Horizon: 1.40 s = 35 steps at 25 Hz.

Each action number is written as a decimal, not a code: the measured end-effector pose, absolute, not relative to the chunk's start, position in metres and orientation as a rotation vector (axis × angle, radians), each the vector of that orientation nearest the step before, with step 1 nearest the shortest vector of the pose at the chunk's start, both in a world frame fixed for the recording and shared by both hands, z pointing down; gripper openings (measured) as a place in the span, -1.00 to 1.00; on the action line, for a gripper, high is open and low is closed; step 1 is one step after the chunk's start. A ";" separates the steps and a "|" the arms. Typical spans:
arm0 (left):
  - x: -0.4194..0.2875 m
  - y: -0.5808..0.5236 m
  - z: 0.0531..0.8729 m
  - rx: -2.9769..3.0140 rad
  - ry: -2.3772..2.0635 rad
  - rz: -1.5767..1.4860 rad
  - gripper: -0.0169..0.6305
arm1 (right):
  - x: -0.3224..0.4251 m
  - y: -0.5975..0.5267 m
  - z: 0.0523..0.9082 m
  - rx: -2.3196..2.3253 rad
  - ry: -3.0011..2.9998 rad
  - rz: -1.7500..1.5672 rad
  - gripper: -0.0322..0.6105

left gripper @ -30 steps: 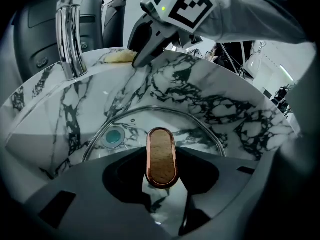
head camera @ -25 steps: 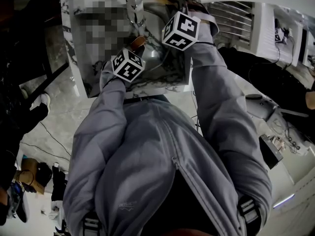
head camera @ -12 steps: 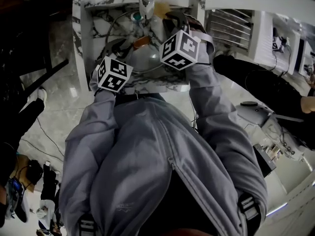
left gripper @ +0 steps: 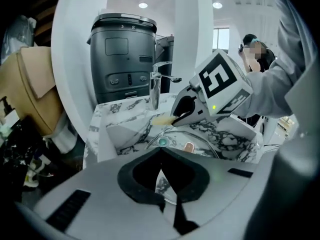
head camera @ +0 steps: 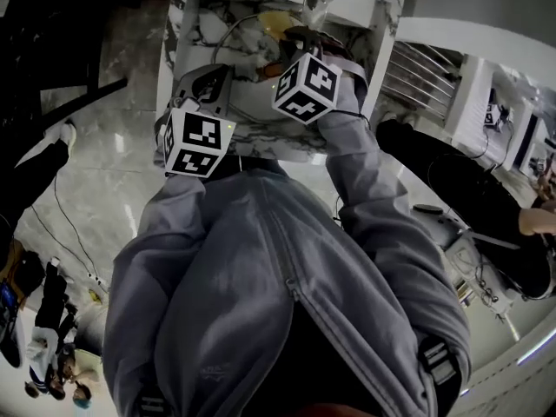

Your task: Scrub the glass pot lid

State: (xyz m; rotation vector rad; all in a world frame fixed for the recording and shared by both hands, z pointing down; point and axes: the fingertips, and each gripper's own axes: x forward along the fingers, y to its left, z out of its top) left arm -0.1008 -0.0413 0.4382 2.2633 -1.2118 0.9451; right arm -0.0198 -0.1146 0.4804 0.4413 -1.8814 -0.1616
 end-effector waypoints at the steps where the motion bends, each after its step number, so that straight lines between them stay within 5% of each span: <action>1: -0.105 -0.040 0.439 2.246 -1.223 0.937 -0.90 | -0.029 -0.113 0.487 0.413 -1.881 -0.161 -0.71; 15: -0.139 -0.037 0.450 2.118 -1.299 0.817 -0.90 | -0.099 -0.081 0.591 0.028 -1.694 -0.259 -0.71; 35: -0.141 -0.024 0.446 2.094 -1.299 0.763 -0.90 | -0.069 0.074 0.589 -0.318 -1.632 0.047 -0.71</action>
